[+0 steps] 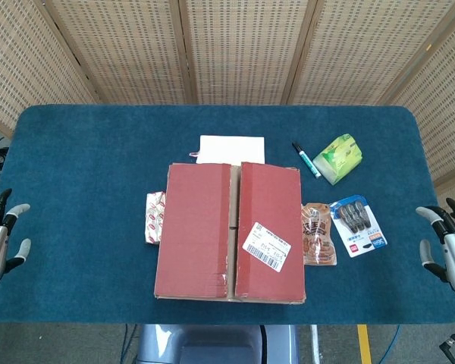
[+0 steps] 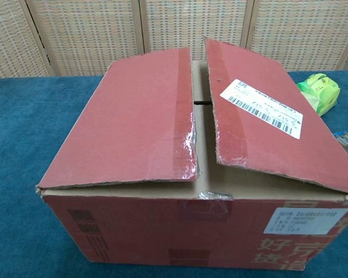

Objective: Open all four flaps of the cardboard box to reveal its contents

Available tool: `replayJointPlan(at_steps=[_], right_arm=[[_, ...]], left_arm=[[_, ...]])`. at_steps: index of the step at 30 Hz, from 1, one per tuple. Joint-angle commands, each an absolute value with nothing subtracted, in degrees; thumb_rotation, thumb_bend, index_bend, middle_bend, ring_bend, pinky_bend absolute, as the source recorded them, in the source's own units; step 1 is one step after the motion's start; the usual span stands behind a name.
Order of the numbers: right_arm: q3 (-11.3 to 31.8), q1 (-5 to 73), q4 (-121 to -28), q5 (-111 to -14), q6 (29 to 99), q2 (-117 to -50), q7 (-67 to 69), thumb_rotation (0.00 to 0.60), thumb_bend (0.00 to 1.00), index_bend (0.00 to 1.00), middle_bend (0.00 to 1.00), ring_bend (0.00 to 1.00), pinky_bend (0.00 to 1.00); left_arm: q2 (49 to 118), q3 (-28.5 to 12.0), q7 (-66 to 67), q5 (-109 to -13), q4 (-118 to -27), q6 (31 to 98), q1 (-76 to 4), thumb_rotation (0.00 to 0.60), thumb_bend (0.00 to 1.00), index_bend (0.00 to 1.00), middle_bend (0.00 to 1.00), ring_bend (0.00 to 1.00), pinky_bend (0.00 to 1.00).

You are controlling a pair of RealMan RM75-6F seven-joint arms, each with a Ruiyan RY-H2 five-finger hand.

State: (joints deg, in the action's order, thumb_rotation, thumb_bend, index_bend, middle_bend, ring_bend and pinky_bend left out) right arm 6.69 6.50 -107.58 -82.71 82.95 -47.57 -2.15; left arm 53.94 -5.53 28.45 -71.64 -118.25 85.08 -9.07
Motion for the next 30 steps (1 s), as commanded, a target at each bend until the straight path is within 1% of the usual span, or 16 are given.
replayJointPlan(at_steps=[1, 8, 12, 18, 24, 30], right_arm=[[7.08, 7.62, -107.71, -84.13, 81.72, -46.38, 0.58, 0.600, 0.62, 0.21, 0.23, 0.02, 0.18], [8.31, 11.59, -108.65, -88.87, 78.13, -43.01, 8.08, 0.600, 0.65, 0.21, 0.23, 0.02, 0.18], [9.07, 15.52, -109.21, -92.95, 74.26, -40.77, 13.51, 0.600, 0.65, 0.21, 0.23, 0.02, 0.18], [10.46, 23.56, -110.71, -98.31, 66.18, -38.39, 21.10, 0.600, 0.67, 0.21, 0.24, 0.02, 0.17], [11.67, 32.18, -110.78, -102.67, 59.20, -38.24, 31.07, 0.600, 0.67, 0.26, 0.28, 0.02, 0.17], [12.31, 40.01, -109.19, -106.20, 53.79, -40.36, 35.61, 0.600, 0.67, 0.26, 0.28, 0.02, 0.16]], left_arm=[[52.37, -6.07, 28.36, -71.33, -119.71, 84.84, -9.43, 0.600, 0.39, 0.23, 0.05, 0.06, 0.13], [49.98, -6.68, 29.21, -70.40, -122.08, 84.02, -10.29, 0.600, 0.39, 0.23, 0.05, 0.06, 0.13], [48.83, -7.00, 29.45, -69.89, -123.25, 83.48, -10.80, 0.600, 0.39, 0.23, 0.05, 0.06, 0.13], [47.79, -7.31, 29.69, -69.84, -124.94, 83.27, -11.38, 0.600, 0.39, 0.23, 0.05, 0.06, 0.13], [47.48, -7.56, 30.32, -68.37, -125.22, 82.34, -12.32, 0.600, 0.39, 0.23, 0.05, 0.06, 0.13], [47.62, -7.67, 30.58, -66.91, -125.06, 81.70, -13.06, 0.600, 0.39, 0.23, 0.05, 0.06, 0.13]])
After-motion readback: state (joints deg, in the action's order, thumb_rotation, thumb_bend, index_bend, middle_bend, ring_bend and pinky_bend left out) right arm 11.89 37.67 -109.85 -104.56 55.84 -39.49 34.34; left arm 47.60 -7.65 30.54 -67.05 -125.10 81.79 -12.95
